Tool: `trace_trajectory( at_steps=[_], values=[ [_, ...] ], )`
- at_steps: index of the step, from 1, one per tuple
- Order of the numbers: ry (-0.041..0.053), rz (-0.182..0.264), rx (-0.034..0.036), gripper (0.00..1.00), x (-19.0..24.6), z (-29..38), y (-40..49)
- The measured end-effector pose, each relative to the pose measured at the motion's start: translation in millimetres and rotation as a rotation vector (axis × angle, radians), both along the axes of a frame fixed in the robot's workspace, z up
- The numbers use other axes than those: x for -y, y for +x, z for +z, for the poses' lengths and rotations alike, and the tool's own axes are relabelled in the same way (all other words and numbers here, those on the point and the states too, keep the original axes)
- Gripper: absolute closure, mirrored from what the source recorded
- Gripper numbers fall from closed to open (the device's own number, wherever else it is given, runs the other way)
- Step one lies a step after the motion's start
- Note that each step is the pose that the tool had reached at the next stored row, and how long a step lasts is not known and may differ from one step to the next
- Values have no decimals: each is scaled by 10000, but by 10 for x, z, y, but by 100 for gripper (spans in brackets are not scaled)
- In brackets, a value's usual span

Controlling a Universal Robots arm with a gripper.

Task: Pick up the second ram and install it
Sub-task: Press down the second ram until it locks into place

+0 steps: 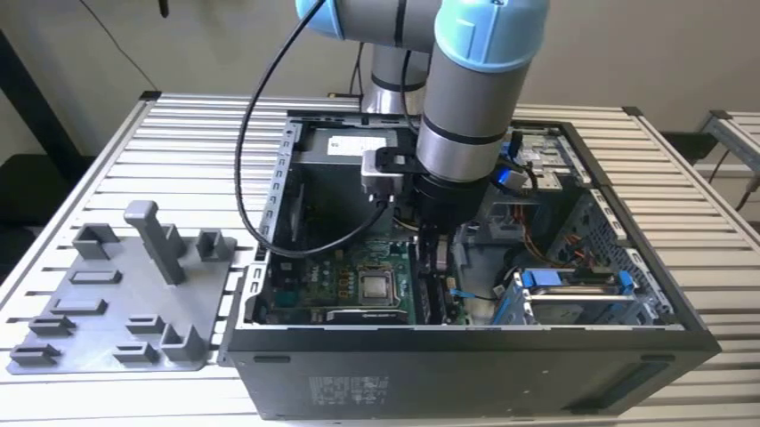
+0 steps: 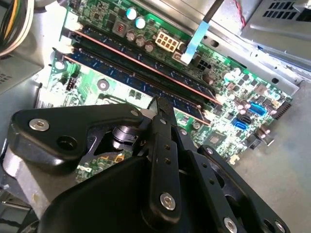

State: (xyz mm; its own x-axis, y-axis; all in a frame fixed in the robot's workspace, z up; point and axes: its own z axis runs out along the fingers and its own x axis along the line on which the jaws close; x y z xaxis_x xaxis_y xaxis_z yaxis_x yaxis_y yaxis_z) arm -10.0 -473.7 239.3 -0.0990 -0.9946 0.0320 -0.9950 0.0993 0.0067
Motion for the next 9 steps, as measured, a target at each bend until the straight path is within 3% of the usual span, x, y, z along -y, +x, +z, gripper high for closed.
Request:
trace_trajectory(
  at_steps=[3, 9],
  values=[
    [-2, 0, -1, 89, 1, -9, 0],
    [-1, 0, -1, 89, 1, -117, 0]
  ],
)
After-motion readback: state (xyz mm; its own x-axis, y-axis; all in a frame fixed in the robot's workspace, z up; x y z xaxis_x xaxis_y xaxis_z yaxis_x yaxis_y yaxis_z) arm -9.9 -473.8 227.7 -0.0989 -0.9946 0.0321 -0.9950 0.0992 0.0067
